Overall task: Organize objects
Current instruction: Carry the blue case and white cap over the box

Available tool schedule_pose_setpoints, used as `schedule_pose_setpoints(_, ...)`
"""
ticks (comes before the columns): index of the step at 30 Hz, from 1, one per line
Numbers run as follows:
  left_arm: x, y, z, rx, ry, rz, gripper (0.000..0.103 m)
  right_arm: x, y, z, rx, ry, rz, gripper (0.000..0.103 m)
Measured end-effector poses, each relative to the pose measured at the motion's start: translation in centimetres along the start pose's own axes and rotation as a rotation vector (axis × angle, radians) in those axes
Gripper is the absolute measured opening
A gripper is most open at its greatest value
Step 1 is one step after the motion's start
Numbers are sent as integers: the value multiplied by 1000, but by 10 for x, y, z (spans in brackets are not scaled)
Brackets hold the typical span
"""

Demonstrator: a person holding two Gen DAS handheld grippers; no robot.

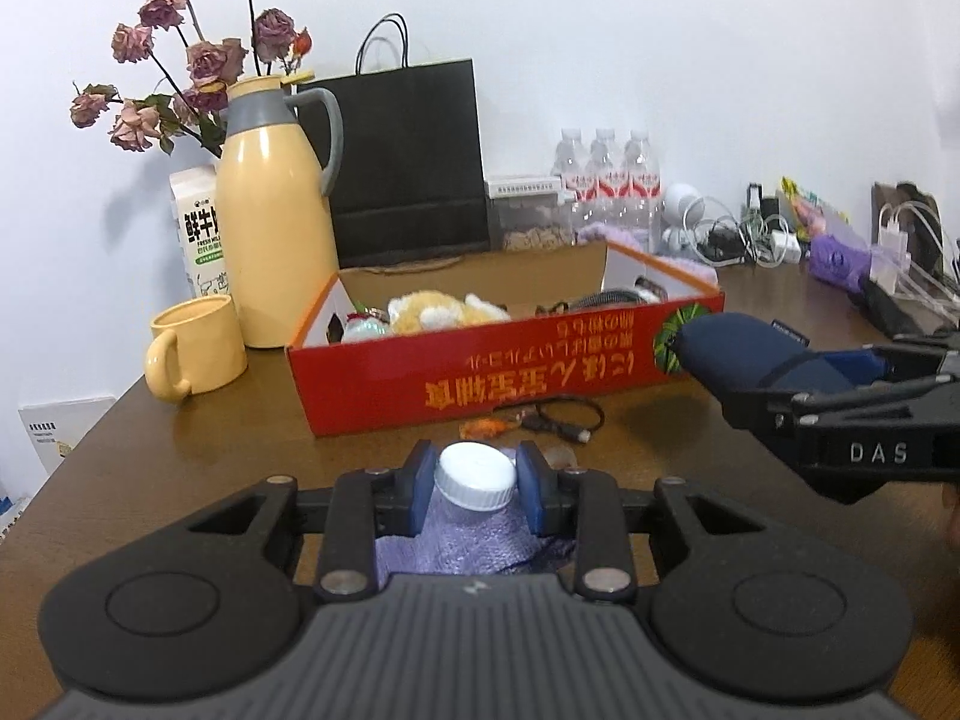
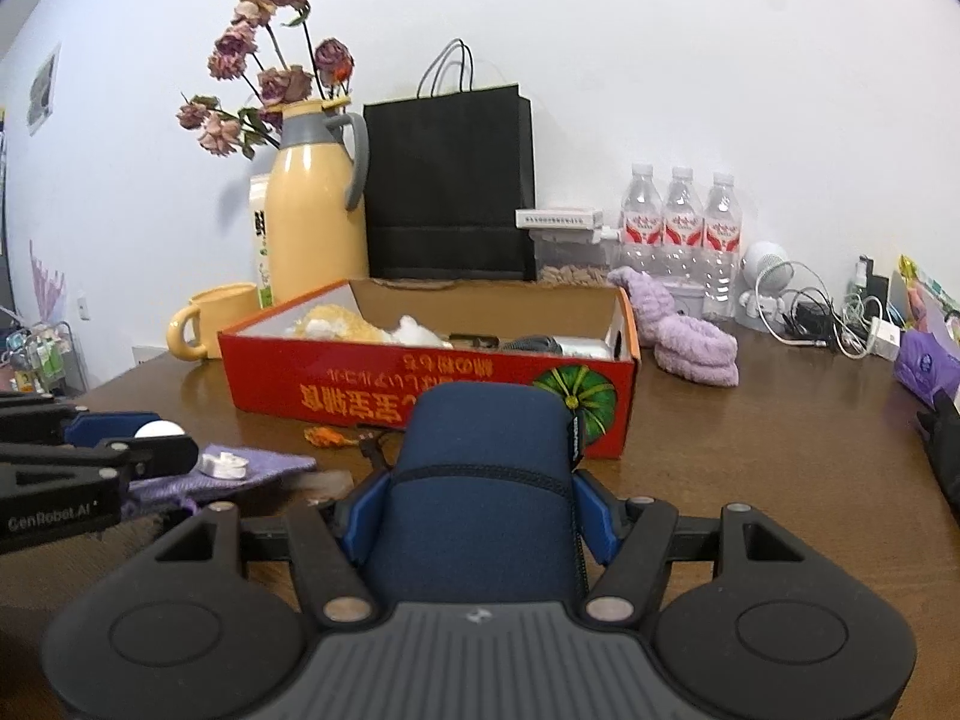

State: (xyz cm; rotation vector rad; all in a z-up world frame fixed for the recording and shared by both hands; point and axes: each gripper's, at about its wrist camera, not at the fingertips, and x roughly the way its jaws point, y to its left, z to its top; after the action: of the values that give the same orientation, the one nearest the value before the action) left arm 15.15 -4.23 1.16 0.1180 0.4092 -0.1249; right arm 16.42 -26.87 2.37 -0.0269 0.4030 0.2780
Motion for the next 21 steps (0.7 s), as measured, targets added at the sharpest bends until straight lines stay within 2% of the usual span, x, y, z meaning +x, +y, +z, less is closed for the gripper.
schedule_pose_setpoints(13, 19, 16, 4, -154, 102, -158, 30, 12, 1, 2, 5, 22, 24, 64)
schedule_pose_setpoints(17, 25, 13, -3, -161, 137, -159, 30, 14, 9, 2, -14, 33, 67, 64)
schedule_pose_setpoints(21, 31, 15, -10, -185, 179, -141, 30, 23, 27, 1, -63, 79, 123, 64)
